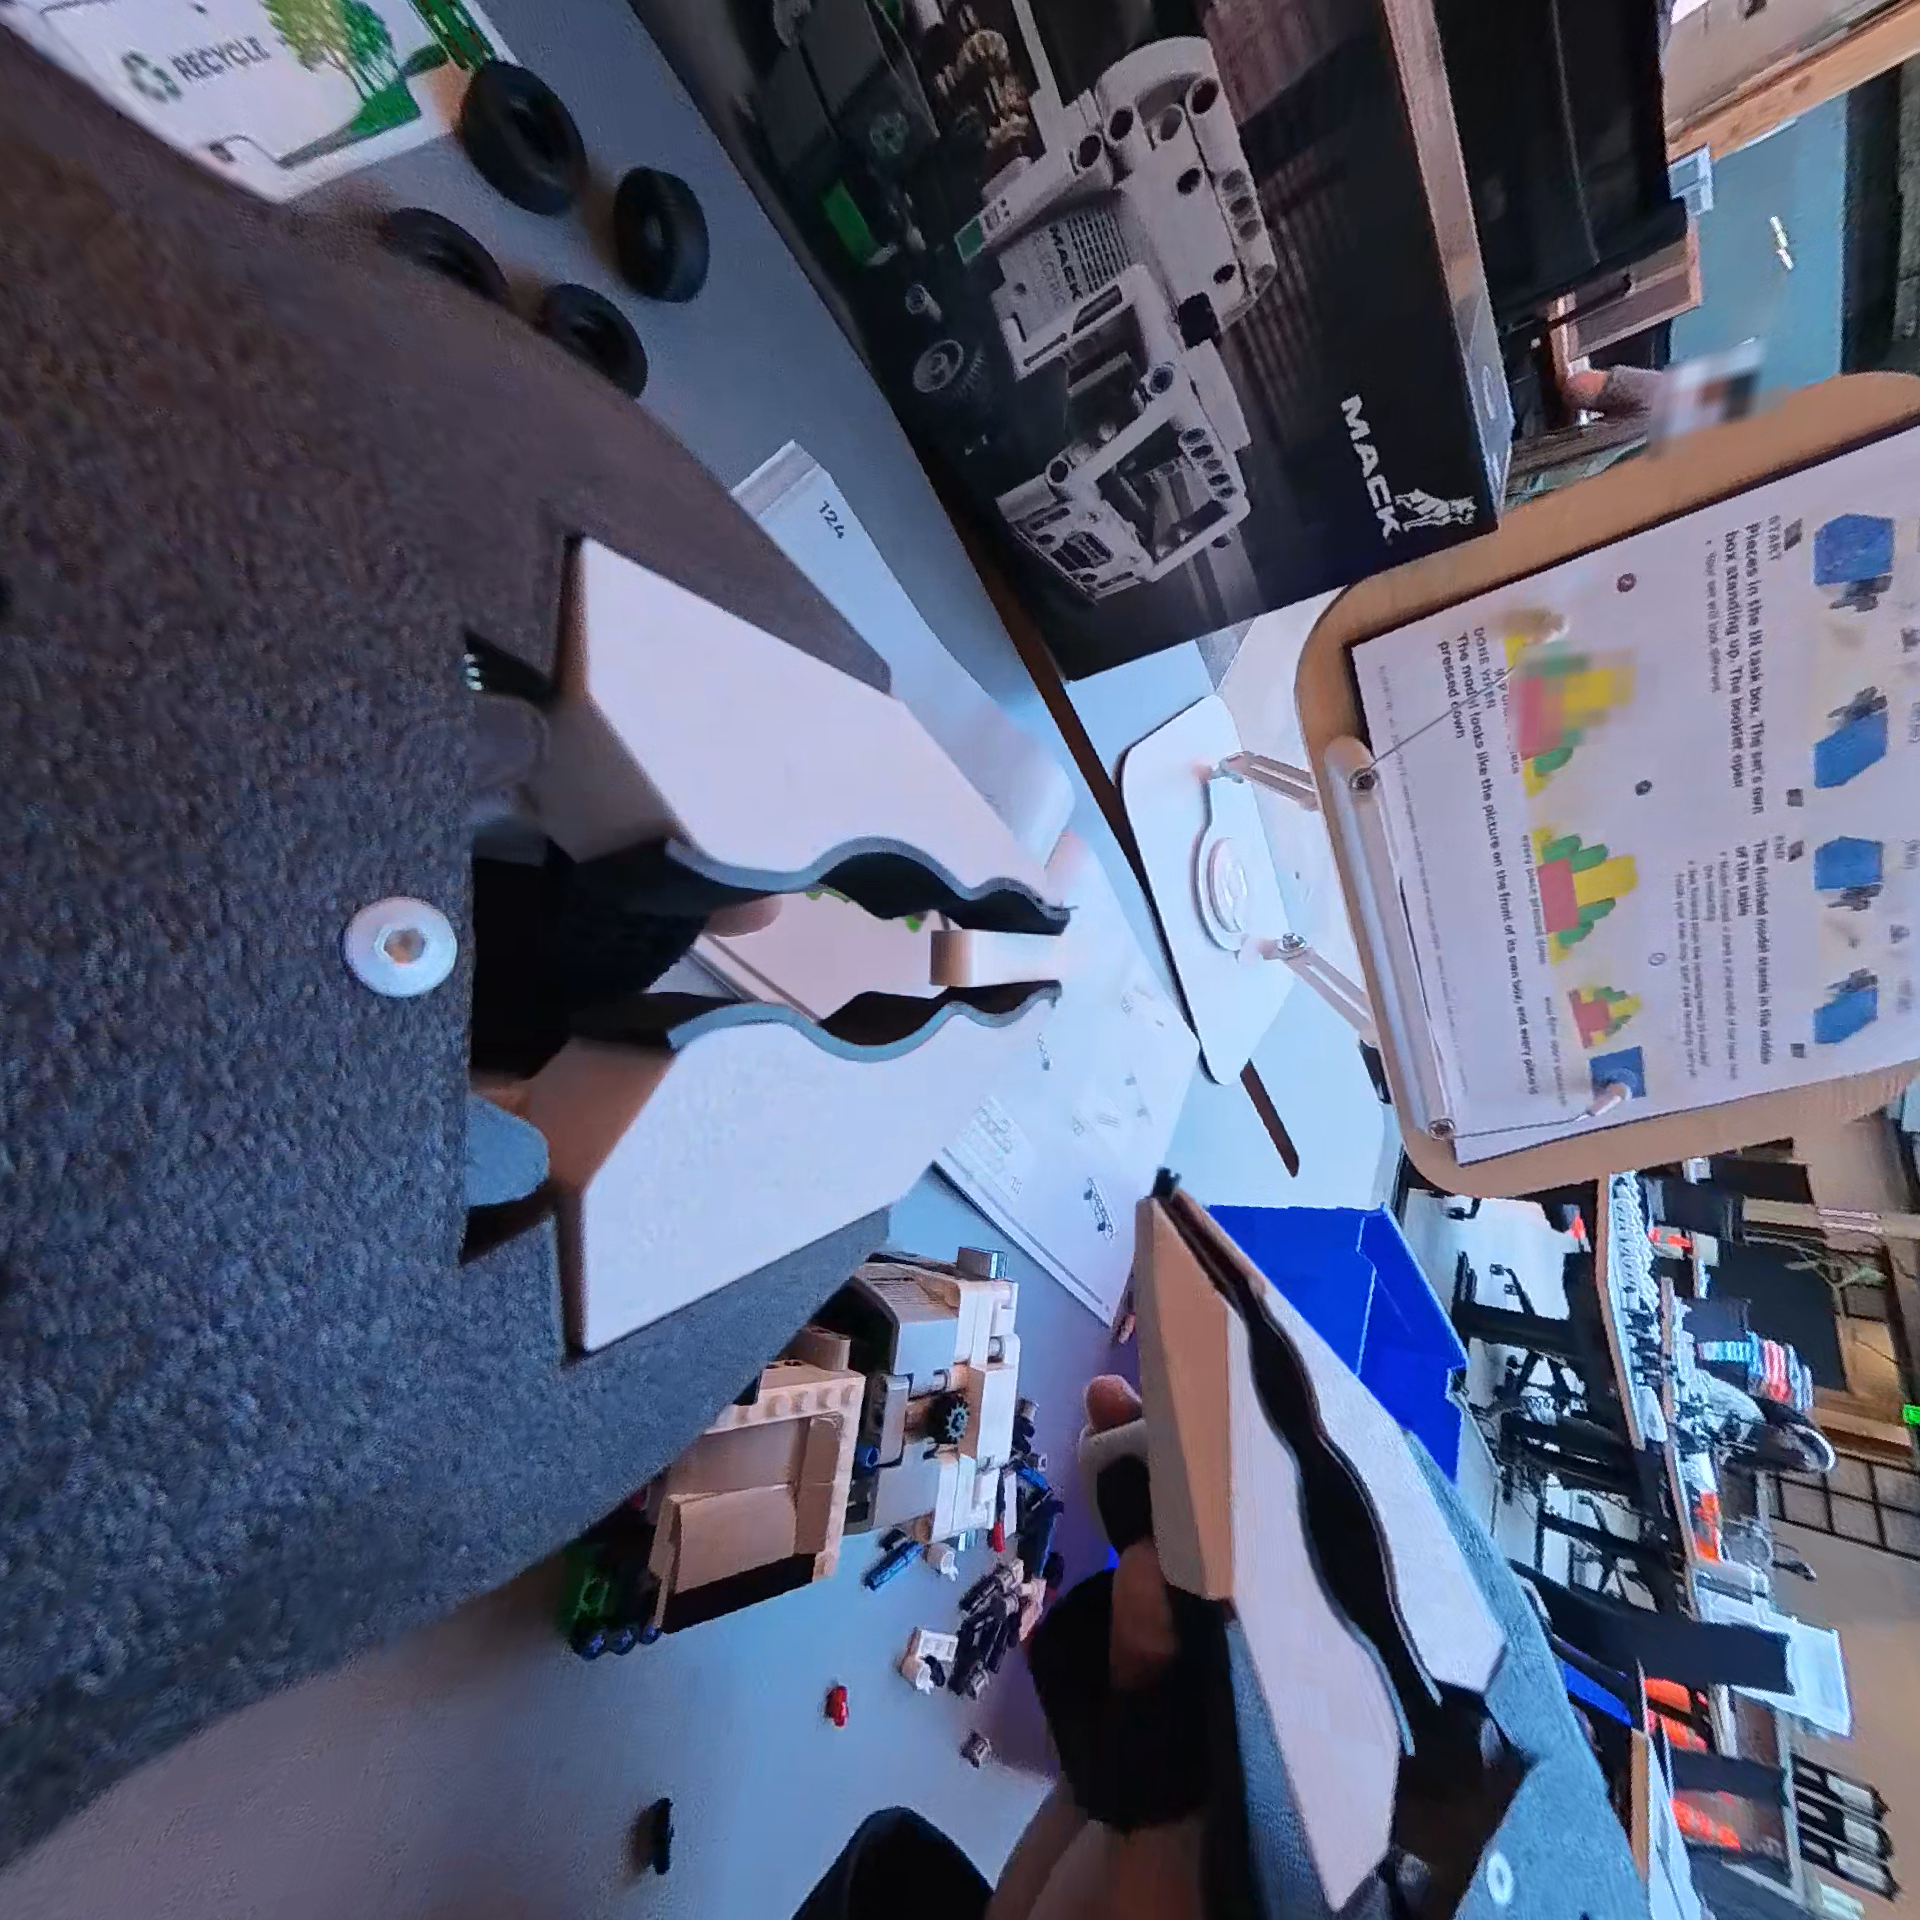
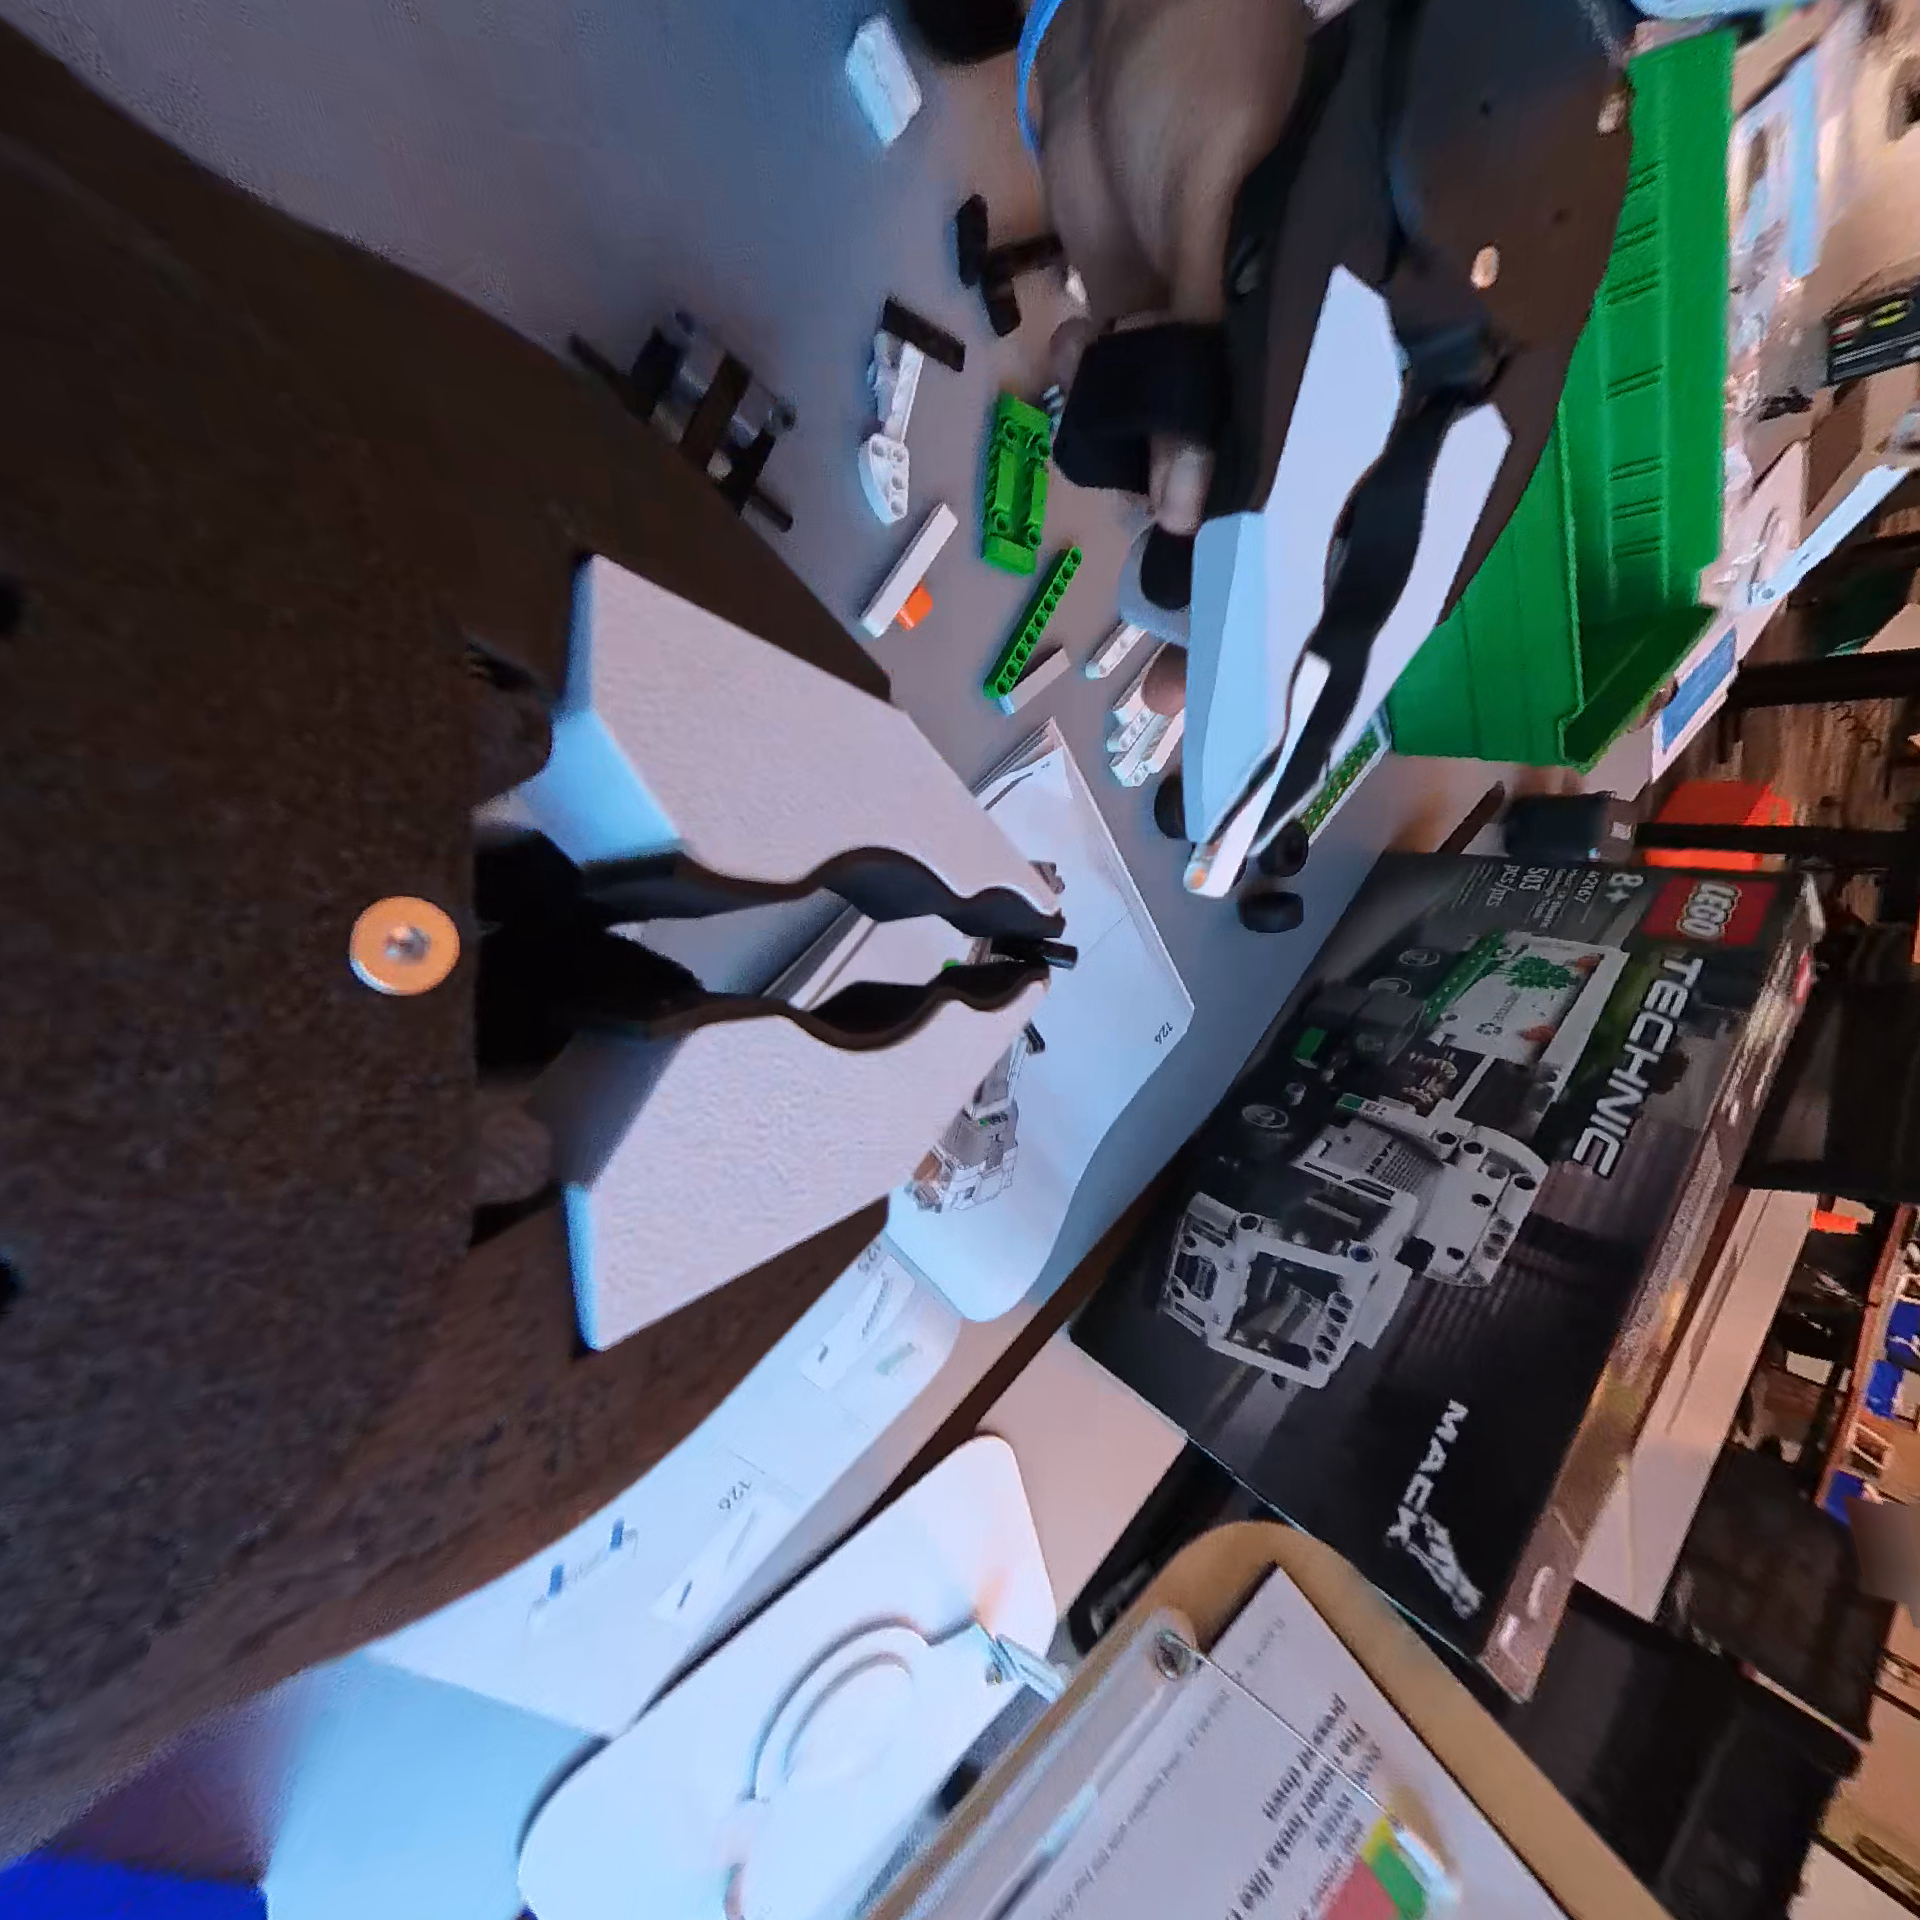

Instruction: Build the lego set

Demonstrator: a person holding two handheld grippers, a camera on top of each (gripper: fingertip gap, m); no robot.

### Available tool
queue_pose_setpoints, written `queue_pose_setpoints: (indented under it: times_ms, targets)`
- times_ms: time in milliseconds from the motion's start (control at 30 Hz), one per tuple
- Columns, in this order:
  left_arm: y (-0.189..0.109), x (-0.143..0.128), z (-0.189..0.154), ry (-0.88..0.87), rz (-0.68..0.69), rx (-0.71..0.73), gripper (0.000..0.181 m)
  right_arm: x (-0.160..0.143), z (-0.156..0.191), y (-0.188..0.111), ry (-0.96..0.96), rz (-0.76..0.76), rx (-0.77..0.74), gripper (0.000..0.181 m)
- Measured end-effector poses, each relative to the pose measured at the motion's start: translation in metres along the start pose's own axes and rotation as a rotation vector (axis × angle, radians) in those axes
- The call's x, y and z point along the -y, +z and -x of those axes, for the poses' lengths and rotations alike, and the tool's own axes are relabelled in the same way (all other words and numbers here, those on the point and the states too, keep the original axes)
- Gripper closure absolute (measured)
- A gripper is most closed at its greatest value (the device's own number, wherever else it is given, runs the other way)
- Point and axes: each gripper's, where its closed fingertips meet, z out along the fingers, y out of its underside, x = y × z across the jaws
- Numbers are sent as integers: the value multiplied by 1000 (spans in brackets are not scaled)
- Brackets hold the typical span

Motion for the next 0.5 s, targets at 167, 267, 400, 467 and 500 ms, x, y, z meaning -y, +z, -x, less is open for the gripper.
queue_pose_setpoints:
  times_ms: [167,267,400,467,500]
  targets:
    - [-7,-5,2,-8,3,-2,175,-6,9,11,-259,38,-98,178]
    - [-10,-3,2,3,-1,-5,175,-9,13,16,-546,84,-220,178]
    - [-12,0,1,3,-8,-11,175,5,27,17,-797,54,-336,178]
    - [-11,0,-2,3,-7,-20,175,8,31,18,-872,69,-378,178]
    - [-11,0,-3,6,-8,-25,175,10,32,18,-873,58,-393,178]
